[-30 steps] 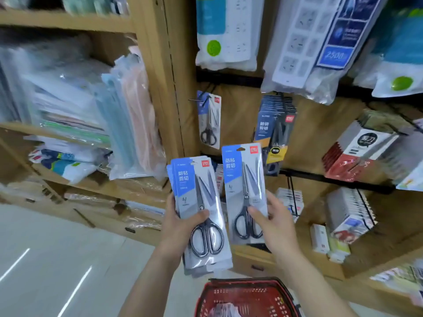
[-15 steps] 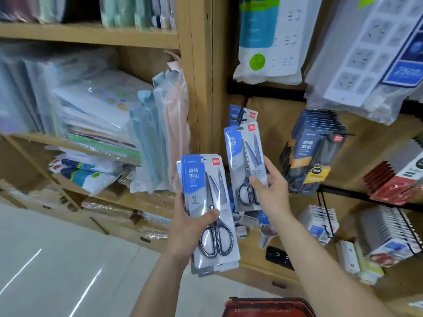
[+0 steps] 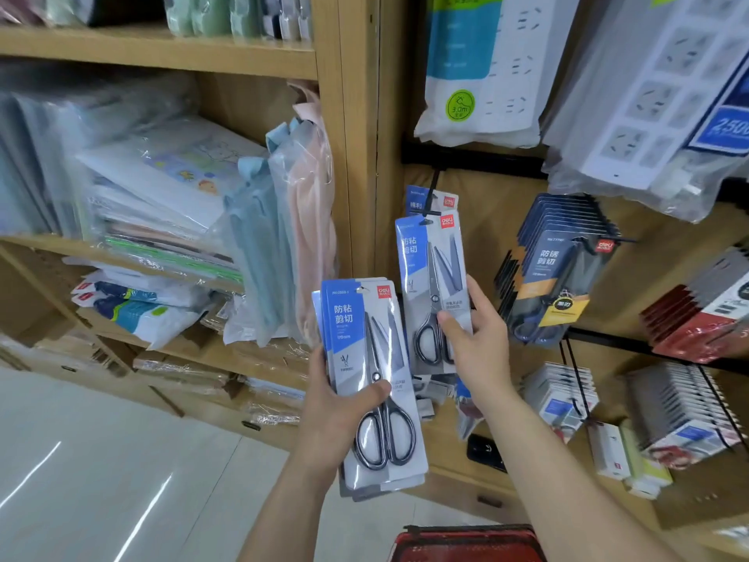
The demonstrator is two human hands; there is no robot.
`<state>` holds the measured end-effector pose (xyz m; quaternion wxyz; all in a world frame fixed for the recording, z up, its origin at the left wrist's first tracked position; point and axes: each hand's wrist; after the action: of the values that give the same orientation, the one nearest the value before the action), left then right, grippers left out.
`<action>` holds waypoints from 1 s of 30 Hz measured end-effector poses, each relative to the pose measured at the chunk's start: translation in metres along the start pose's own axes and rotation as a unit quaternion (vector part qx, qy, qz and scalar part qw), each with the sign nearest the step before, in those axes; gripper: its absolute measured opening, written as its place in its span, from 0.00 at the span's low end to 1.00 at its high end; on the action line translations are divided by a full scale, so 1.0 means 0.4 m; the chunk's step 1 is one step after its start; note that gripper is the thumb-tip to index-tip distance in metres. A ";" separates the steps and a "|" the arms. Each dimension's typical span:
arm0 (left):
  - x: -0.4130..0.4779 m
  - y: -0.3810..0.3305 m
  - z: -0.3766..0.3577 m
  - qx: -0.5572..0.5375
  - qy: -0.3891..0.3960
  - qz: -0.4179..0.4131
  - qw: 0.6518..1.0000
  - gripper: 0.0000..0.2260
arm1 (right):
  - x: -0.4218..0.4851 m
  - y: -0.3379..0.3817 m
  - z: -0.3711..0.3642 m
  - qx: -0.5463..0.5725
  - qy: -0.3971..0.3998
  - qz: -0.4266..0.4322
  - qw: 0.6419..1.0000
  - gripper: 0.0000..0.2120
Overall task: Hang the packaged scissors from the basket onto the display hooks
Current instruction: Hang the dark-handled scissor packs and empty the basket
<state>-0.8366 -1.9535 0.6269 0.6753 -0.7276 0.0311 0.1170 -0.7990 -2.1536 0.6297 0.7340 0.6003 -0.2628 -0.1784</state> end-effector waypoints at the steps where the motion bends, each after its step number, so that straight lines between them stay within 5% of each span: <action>1: -0.001 0.000 0.000 -0.002 0.000 0.002 1.000 0.28 | 0.009 -0.011 -0.007 -0.008 -0.002 -0.006 1.000 0.30; 11: -0.005 -0.009 0.005 -0.008 -0.010 0.018 1.000 0.29 | 0.103 0.029 -0.046 -0.217 0.009 -0.025 0.976 0.34; 13: -0.005 -0.007 -0.002 -0.013 -0.010 0.016 1.000 0.29 | 0.007 0.034 -0.015 -0.134 0.081 -0.037 0.987 0.30; 15: -0.004 -0.006 -0.011 -0.024 -0.007 0.010 1.000 0.28 | -0.126 0.042 0.017 -0.054 0.221 -0.086 0.970 0.26; 17: -0.005 -0.003 -0.020 -0.039 0.003 0.014 0.999 0.28 | -0.212 0.039 0.037 0.003 0.270 -0.129 0.954 0.28; 20: -0.014 0.002 -0.037 -0.058 0.004 0.022 0.998 0.27 | -0.241 0.016 0.044 0.044 0.221 -0.132 0.965 0.34; 26: -0.031 0.000 -0.074 -0.087 -0.065 0.025 0.994 0.15 | -0.251 0.004 0.027 0.075 0.067 -0.109 0.989 0.15; 30: -0.039 0.006 -0.078 -0.059 -0.071 0.002 0.996 0.22 | -0.245 -0.015 0.032 0.128 -0.009 -0.162 0.978 0.13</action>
<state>-0.8482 -1.9863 0.6296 0.6311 -0.7563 -0.0223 0.1710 -0.8847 -2.1082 0.6090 0.6101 0.7224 -0.1893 -0.2646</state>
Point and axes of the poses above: each hand's wrist, its own x-axis towards the middle knuckle, its own z-axis out of the back of the hand, y = z × x, and after that the axes turned 9 degrees about -y, right-handed
